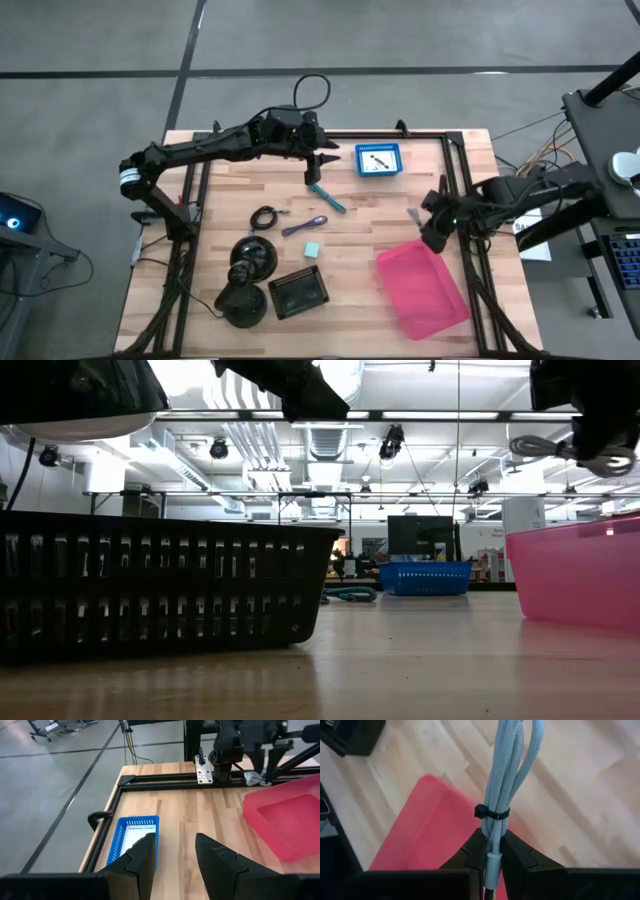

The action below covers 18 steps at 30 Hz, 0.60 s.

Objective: Pick and place items into bin
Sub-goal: Put the white charger cable into the pink bin

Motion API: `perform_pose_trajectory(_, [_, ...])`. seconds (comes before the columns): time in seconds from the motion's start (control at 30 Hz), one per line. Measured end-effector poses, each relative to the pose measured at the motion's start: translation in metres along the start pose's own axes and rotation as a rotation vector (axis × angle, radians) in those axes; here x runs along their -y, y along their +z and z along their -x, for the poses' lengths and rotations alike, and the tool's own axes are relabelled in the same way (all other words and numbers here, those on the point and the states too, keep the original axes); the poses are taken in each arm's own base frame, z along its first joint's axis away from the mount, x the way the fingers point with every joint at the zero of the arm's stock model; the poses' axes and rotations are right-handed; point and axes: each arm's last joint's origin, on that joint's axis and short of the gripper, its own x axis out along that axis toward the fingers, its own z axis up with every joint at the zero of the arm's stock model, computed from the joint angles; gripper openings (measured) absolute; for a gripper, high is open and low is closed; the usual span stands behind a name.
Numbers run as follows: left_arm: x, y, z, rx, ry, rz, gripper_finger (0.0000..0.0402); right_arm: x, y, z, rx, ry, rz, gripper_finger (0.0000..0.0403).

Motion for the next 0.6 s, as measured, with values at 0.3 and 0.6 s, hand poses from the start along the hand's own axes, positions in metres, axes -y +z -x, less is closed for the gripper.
perform_pose_trajectory(0.3, [0.000,0.000,0.000,0.000,0.000,-0.001,0.0123,-0.027,-0.024,-0.022,-0.143,-0.071,-0.054,0.0028])
perform_pose_trajectory(0.6, [0.000,0.000,0.000,0.000,0.000,-0.001,0.0123,-0.044,-0.049,-0.043,-0.295,-0.169,-0.132,0.0028])
